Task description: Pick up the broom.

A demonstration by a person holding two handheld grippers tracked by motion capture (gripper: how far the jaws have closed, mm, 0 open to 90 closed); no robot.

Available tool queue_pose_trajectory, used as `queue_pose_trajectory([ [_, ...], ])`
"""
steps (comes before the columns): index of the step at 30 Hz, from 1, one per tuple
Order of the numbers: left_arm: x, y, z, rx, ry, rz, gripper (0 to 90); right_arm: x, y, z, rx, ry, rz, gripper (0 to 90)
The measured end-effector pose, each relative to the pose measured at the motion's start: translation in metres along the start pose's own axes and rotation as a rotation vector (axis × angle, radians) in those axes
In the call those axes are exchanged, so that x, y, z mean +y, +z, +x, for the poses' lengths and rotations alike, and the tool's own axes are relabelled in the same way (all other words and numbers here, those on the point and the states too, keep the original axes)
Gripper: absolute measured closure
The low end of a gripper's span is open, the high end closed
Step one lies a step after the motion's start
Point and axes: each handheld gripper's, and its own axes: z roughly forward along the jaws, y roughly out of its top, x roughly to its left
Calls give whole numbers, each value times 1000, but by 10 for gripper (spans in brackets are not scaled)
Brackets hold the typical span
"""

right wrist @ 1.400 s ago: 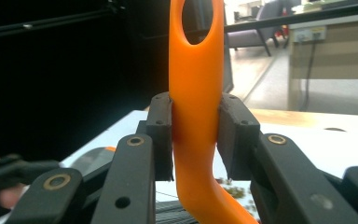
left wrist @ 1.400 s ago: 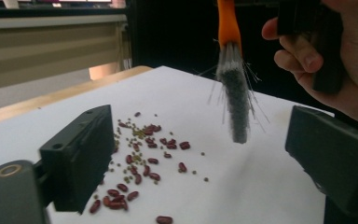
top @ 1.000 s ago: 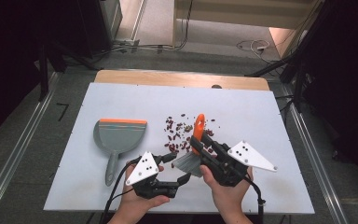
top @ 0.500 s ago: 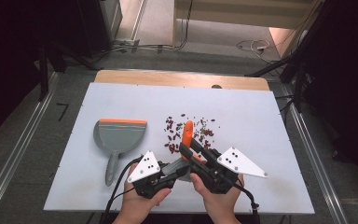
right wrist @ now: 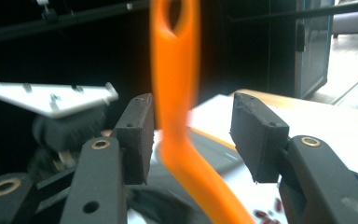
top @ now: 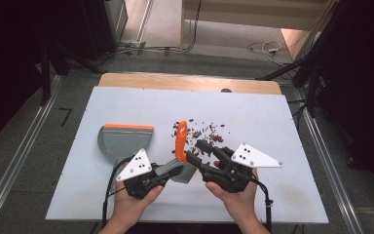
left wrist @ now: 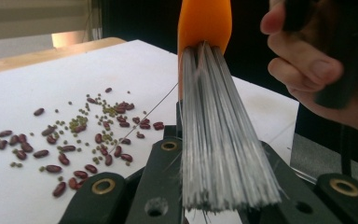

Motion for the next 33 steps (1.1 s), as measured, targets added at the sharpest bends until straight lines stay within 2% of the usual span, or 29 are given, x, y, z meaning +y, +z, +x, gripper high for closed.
queue_pose_trajectory([
  [2,1,-6,5,-22,9,0,856,-1,-1,-8,16,-32,5,480],
  [4,1,-12,11,-43,20,4,856,-2,-1,-15,5,-106,-12,404],
  [5,1,-14,14,-52,23,7,856,-2,-1,-15,5,-106,-12,404],
  [7,2,-20,18,-85,37,6,856,-1,-3,-21,-8,-110,64,399],
  [8,2,-22,20,-97,40,7,855,-1,-5,-27,24,-109,92,408],
  [9,3,-26,22,-133,55,4,855,-1,-6,-31,55,-100,98,415],
  [10,3,-26,22,-133,55,4,855,-1,-6,-31,55,-100,98,415],
  [11,4,-28,23,-154,62,3,855,-3,-7,-36,108,-88,120,406],
  [12,5,-32,24,-177,71,0,855,-4,-7,-37,131,-87,134,393],
  [13,5,-32,24,-177,71,0,855,-4,-7,-37,131,-87,134,393],
  [15,6,-34,26,-204,73,-7,855,-9,-6,-38,187,-98,165,374],
  [16,6,-37,27,-231,85,-6,855,-11,-6,-38,206,-101,175,374],
  [19,7,-39,27,-247,93,-6,855,-15,-1,-38,250,-94,213,375],
  [21,8,-42,26,-291,108,-6,854,-18,2,-36,287,-102,238,390],
  [22,8,-42,26,-291,108,-6,855,-19,3,-34,311,-107,257,402],
  [24,10,-44,25,-323,128,3,854,-21,6,-31,351,-137,283,433],
  [28,9,-43,24,-347,133,5,854,-23,9,-26,411,-138,302,484],
  [29,9,-41,22,-369,137,9,854,-23,10,-25,425,-138,314,494],
  [33,9,-38,19,-386,143,17,854,-28,16,-22,483,-129,356,518],
])
